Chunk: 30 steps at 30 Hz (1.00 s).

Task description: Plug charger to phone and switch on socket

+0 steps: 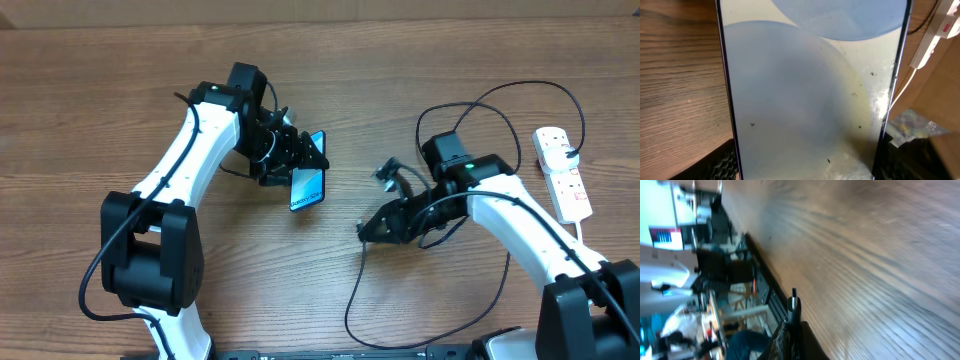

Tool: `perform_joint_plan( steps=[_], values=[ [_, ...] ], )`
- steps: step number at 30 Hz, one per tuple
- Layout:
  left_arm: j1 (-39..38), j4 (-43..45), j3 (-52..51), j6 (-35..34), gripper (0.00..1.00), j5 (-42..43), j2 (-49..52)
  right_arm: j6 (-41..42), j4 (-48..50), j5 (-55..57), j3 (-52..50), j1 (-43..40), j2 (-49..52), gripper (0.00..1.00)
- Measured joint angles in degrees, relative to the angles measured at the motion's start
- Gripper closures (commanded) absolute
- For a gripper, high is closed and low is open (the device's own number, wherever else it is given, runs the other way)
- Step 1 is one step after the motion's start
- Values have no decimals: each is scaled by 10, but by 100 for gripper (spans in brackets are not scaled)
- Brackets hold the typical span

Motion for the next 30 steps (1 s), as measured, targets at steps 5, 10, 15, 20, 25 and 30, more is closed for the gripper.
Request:
perform_joint_plan(
  steps=[5,10,15,20,25,30],
  values=[
    [-7,0,0,-9,96,-13,0,16,31,-10,0,54,0,96],
    [-8,0,0,-21,96,-35,0,95,98,-3,0,80,0,96],
    [-14,-1,0,-49,96,-76,0,173,133,23,0,100,0,96],
    [-24,-2,0,-88,96,-106,0,232,155,62,0,129,0,96],
    [-37,-3,0,-107,96,-127,0,275,186,78,0,151,0,96],
    [-51,-1,0,-99,96,-133,0,296,198,84,0,155,0,96]
  ],
)
